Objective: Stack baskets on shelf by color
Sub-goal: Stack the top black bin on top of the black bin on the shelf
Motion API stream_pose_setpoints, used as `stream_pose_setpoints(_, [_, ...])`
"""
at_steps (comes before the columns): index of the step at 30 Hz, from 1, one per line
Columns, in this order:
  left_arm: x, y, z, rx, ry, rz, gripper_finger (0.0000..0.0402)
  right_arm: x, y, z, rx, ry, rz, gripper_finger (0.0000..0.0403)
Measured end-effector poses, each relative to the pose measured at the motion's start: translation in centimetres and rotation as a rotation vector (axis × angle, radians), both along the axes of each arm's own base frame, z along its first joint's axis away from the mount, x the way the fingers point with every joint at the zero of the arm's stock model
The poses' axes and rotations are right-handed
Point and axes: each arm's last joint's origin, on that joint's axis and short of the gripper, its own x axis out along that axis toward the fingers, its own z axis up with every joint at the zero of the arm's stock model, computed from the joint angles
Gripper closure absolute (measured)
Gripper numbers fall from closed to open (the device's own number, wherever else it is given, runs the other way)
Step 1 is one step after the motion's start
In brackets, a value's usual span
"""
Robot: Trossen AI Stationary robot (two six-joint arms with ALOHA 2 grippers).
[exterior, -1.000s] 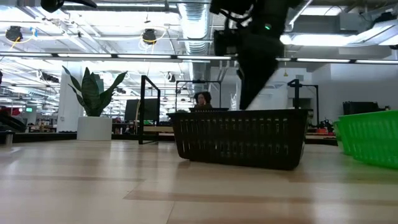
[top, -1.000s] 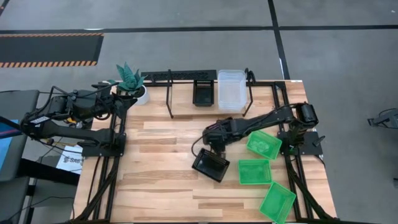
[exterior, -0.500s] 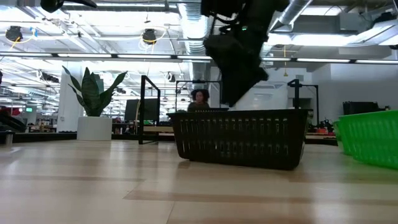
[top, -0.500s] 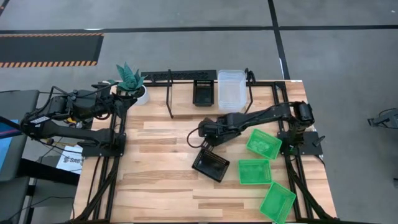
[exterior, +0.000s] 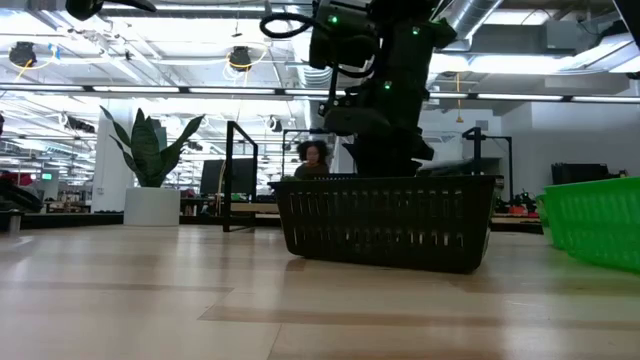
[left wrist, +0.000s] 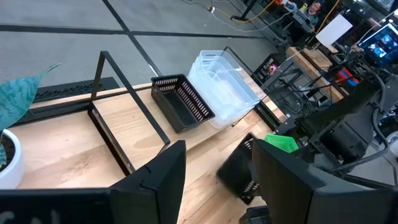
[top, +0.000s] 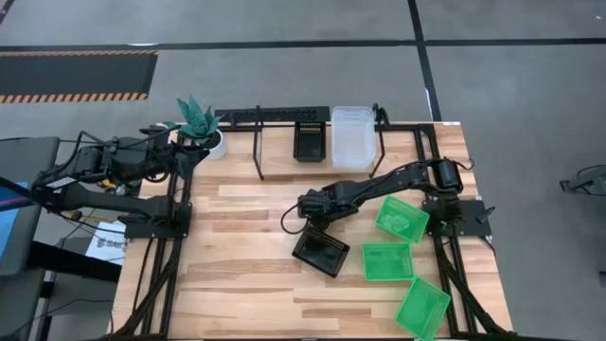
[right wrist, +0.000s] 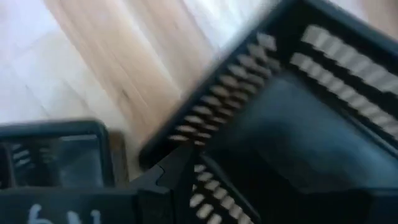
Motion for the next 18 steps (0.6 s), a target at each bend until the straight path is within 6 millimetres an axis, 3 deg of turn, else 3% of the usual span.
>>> stream_pose_setpoints(5, [0.1, 0.0, 0.0, 0.0, 0.002, 0.0, 0.0228, -0.1, 0.0, 0.3, 0.032, -0.007, -0.011, 0.024])
stream_pose_setpoints(14, [0.1, 0.0, 0.0, -0.004, -0.001, 0.002, 0.0228, -0.2, 0.1, 4.8, 0.044, -0.126, -0.024, 0.024])
stream_pose_setpoints(18, [0.1, 0.0, 0.0, -0.011, -0.005, 0.005, 0.0228, 0.1, 0.2, 5.3, 0.05, -0.16, -0.035, 0.0237])
